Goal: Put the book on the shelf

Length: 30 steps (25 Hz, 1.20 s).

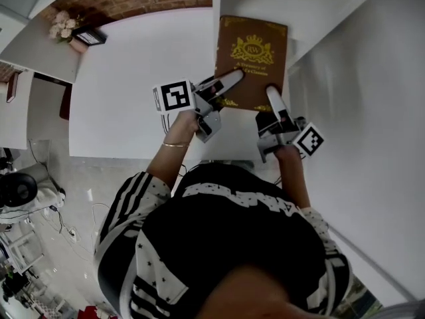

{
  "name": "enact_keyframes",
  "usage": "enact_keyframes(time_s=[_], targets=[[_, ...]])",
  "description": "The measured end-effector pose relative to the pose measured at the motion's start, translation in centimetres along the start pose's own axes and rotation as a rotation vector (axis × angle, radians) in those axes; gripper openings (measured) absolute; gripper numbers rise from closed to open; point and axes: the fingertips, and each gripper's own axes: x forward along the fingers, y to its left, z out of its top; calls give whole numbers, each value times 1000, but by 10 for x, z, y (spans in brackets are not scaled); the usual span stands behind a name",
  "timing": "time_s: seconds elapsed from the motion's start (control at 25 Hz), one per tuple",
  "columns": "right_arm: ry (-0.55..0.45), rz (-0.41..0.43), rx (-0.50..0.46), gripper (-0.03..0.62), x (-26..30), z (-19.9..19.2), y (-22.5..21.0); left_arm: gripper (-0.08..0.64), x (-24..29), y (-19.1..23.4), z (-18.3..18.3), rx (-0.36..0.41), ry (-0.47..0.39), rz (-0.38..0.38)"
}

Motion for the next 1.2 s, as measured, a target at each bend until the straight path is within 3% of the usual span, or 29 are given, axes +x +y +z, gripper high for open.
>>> enact_keyframes(time_s=[0.24,0.44,0.6,0.72,0.88,0.96,1.2], targets=[[71,-14,-59,267,-1,-7,4,270,-7,-3,1,-27,-33,-5],[131,43,-127,286,5,-9,10,267,-10,-4,6,-55,-63,-13],[129,61,-180,293,-17,0,14,267,-4,-10,2,-16,-66,19],[97,75,-274,293,-42,-2,25,267,-9,-13,-7,-11,-56,21],[134,130,-387,291,-51,-15,40,267,-13,-7,-10,-26,-63,21],[154,109,-424,290,-46,-15,38,267,-11,-6,-4,-25,-70,23],[207,5,-676,207,-44,-14,31,268,-7,-5,-5,-35,-81,20]])
